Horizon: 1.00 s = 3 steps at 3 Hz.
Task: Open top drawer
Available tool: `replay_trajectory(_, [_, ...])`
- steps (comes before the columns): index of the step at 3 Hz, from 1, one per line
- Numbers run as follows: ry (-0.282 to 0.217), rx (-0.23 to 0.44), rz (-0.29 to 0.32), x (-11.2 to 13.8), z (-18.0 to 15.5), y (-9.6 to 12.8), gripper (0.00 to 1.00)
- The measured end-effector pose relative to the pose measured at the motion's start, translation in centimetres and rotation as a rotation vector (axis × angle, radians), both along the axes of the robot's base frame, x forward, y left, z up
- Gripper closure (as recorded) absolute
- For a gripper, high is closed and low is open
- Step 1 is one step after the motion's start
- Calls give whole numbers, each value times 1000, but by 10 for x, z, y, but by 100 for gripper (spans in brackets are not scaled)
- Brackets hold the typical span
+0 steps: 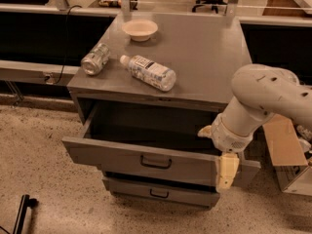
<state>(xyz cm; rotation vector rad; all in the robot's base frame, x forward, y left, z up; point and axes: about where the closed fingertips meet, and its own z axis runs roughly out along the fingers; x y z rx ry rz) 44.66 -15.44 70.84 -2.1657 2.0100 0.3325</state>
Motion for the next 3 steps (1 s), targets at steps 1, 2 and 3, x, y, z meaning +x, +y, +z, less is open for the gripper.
replay_trajectory(1, [-61,-28,-70,14,4,-10,0])
replay_trajectory(2, [-151,-55,-165,58,6,-19,19])
replay_trajectory(3, [-191,-66,-225,90,5,-25,41])
